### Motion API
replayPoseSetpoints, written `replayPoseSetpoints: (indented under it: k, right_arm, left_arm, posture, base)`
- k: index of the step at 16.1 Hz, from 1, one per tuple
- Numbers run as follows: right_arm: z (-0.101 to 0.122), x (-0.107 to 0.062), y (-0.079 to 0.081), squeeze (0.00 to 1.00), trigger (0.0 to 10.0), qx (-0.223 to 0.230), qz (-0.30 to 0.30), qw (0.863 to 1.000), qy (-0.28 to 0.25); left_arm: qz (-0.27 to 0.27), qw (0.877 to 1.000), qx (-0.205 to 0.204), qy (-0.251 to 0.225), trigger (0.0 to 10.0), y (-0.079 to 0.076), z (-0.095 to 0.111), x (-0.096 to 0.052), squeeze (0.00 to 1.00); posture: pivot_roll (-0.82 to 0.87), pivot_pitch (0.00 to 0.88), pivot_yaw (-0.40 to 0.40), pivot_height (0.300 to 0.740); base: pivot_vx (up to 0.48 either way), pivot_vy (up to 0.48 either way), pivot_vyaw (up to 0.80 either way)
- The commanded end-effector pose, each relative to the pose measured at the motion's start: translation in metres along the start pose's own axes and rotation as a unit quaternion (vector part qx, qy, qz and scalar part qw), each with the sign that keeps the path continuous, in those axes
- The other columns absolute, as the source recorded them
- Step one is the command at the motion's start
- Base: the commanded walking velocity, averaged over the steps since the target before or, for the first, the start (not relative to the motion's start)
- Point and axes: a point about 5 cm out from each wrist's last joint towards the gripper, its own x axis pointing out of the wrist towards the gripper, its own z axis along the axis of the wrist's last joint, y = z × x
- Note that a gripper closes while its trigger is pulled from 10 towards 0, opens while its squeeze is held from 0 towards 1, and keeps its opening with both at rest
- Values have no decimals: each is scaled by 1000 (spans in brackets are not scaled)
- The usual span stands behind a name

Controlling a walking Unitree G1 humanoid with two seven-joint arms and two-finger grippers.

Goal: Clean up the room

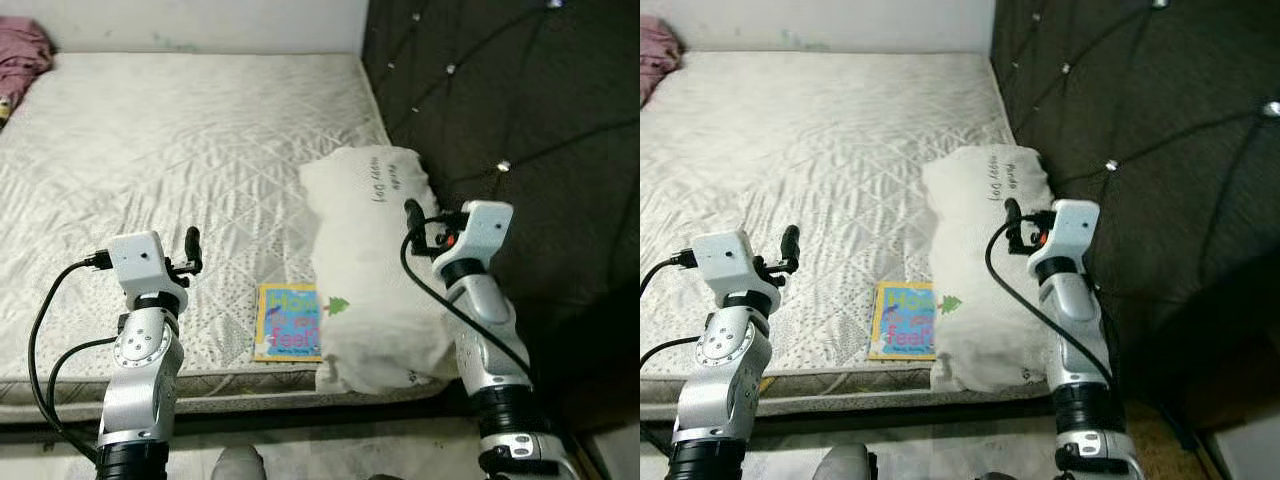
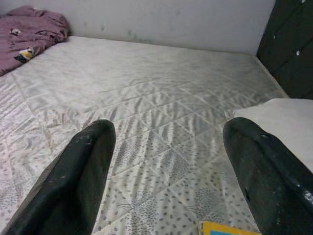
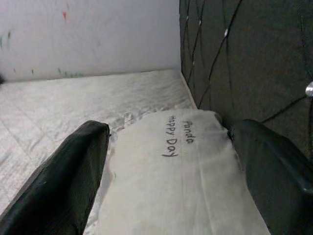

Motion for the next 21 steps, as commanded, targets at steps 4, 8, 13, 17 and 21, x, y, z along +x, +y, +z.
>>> replayPoseSetpoints:
  k: [4,8,13,17,21]
  right_arm:
    - [-2,-5,-7,0,10000,-16,-23,1000,2]
    - [-6,-10,-6,0,10000,-13,-22,1000,10]
    - [-5,-10,-7,0,10000,-16,-19,1000,10]
    - [-2,-11,-3,0,10000,-24,5,1000,2]
    - [-2,-10,-2,0,10000,-26,7,1000,2]
  left_arm:
    - [-7,1000,-11,13,10000,1,-8,-3,0]
    - [-11,1000,-14,12,10000,-1,-9,-5,0]
    - [-11,1000,-21,10,10000,-1,-10,-5,0]
    - [-11,1000,-25,7,10000,-2,-10,-5,0]
    - [-12,1000,-29,4,10000,-3,-9,-4,0]
  posture:
    - [69,0,-23,740]
    - [65,0,-23,740]
    - [62,0,-26,740]
    - [61,0,-27,740]
    - [60,0,-27,740]
  base:
    - [0,472,0]
    - [0,472,-552]
    - [0,472,-236]
    - [0,471,0]
    - [0,468,756]
